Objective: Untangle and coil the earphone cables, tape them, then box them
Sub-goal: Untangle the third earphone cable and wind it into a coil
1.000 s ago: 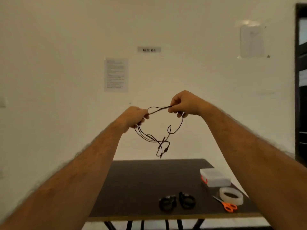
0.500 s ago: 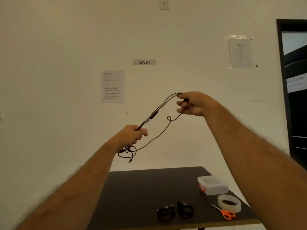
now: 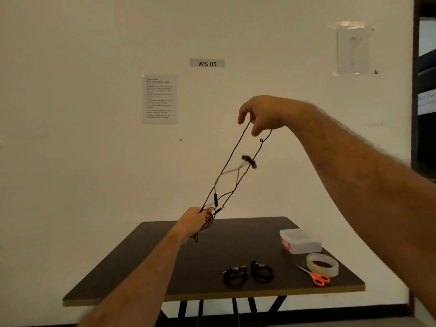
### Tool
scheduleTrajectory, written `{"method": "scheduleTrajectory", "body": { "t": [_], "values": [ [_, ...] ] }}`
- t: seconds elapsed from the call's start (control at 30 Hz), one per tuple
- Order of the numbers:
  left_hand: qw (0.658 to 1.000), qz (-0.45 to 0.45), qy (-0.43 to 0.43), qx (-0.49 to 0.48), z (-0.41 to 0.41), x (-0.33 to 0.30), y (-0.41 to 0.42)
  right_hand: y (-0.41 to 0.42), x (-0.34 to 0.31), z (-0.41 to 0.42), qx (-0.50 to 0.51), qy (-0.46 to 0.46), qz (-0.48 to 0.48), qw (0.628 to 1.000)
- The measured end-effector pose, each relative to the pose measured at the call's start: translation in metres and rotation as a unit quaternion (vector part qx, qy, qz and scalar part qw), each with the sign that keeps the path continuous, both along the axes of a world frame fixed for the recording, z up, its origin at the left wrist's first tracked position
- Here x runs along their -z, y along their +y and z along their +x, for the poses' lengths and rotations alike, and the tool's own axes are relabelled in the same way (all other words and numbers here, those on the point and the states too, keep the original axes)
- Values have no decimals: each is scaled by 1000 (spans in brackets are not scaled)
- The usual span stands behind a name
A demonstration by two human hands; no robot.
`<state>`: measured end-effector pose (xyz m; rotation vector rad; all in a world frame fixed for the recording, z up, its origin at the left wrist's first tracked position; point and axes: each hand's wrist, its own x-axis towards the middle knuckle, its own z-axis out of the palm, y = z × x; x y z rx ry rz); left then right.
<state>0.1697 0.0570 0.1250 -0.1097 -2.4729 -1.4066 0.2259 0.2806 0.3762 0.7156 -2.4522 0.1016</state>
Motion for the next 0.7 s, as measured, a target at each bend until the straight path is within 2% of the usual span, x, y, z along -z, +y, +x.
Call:
{"method": "scheduleTrajectory", "body": {
  "t": [0.07,0.13,0.2,0.27,0.3,0.37,0.47,0.57,0.63,0.7],
  "values": [
    [1000,-3,-21,7,6,18,2,0,-1,-1,4,88,-19,996],
    [999,-19,-39,19,12,35,4,-1,-3,0,-45,120,-137,982],
    [997,-52,-52,28,15,48,7,-2,-5,2,-125,15,-300,946],
    [995,-66,-63,36,19,56,11,-4,-6,5,-133,-109,-377,910],
    [995,-66,-67,40,22,60,14,-4,-7,6,-113,-129,-380,909],
    [994,-55,-81,50,25,72,18,-3,-8,7,-81,-108,-375,917],
    [990,-25,-122,69,30,88,23,0,-16,5,-65,45,-335,939],
    [985,-58,-149,71,33,112,28,0,-21,2,-58,158,-302,938],
    [975,-86,-193,76,35,133,34,-2,-22,0,-64,176,-313,931],
    [962,-93,-247,70,37,154,37,-6,-21,1,-74,146,-317,934]
  ]
}}
